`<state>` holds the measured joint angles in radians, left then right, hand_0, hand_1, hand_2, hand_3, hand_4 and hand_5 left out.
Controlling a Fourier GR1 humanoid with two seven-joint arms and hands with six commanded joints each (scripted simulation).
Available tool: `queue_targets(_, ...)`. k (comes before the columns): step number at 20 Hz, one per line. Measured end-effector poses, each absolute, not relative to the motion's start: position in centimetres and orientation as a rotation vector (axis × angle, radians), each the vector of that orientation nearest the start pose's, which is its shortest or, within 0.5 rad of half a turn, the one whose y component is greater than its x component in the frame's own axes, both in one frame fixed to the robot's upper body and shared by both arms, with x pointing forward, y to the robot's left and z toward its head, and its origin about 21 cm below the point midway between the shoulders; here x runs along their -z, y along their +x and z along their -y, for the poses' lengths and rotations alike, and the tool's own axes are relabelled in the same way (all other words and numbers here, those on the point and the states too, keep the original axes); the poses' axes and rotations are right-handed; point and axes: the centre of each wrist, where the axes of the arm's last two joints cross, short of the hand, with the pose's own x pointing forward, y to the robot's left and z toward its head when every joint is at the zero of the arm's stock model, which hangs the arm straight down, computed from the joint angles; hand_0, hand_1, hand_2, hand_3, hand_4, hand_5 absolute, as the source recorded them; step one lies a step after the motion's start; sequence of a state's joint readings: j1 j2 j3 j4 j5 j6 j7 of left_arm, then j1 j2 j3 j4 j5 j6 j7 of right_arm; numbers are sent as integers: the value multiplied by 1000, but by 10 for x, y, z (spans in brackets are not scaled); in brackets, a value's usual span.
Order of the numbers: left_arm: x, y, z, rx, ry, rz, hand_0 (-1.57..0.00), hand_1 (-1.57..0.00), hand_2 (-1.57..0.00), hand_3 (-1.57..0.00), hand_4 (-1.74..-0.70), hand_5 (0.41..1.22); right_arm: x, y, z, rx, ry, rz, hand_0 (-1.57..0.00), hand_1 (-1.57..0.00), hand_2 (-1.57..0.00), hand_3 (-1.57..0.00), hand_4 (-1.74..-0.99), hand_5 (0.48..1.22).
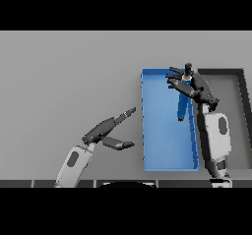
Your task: Pick up the blue pipe and place it into the blue bin.
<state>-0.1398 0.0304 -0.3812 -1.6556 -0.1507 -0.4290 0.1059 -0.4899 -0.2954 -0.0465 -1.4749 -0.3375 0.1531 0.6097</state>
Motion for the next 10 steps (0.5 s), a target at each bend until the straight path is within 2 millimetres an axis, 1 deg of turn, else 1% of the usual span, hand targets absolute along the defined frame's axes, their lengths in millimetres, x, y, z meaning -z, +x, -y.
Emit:
queue_targets(1,-46,255,-130,883,-427,1547,1,1,1,1,-885,420,-129,346,253,-271,130,1287,-1571,-1571,-1571,-1024,-1741,1221)
queue_targets(2,-46,255,-126,886,-429,1547,1,1,1,1,-883,421,-125,346,253,-282,91,1263,-1571,-1571,-1571,-908,-1741,1221)
queue_targets(3,-44,253,-125,881,-426,1547,1,1,1,1,-883,421,-116,347,251,-276,64,1223,-1571,-1548,-1571,-847,-1741,1221)
queue_targets(4,-46,255,-127,871,-422,1548,1,1,1,1,-882,421,-107,347,253,-271,29,1179,-1465,-1336,-1339,-788,-1678,1221)
queue_targets(5,-45,254,-125,881,-429,1549,1,1,1,1,-881,422,-101,349,254,-277,14,1137,-1172,-1069,-1071,-630,-1592,1221)
queue_targets(6,-46,254,-128,886,-434,1557,1,1,1,1,-878,422,-99,353,253,-284,-10,1114,-937,-855,-856,-504,-1503,1221)
queue_targets(7,-45,254,-127,886,-435,1551,1,1,1,1,-878,425,-98,354,252,-300,-28,1095,-750,-684,-685,-403,-1413,1221)
queue_targets(8,-45,253,-128,885,-433,1552,1,1,1,1,-878,427,-96,357,249,-318,-34,1056,-599,-547,-548,-322,-1337,1221)
queue_targets(9,-47,256,-131,880,-416,1553,1,1,1,1,-878,428,-97,360,251,-374,-42,1019,-479,-437,-438,-258,-1275,1186)
queue_targets(10,-47,255,-131,881,-426,1550,1,1,1,1,-879,430,-98,359,249,-429,-38,992,-383,-350,-350,-206,-1219,1137)
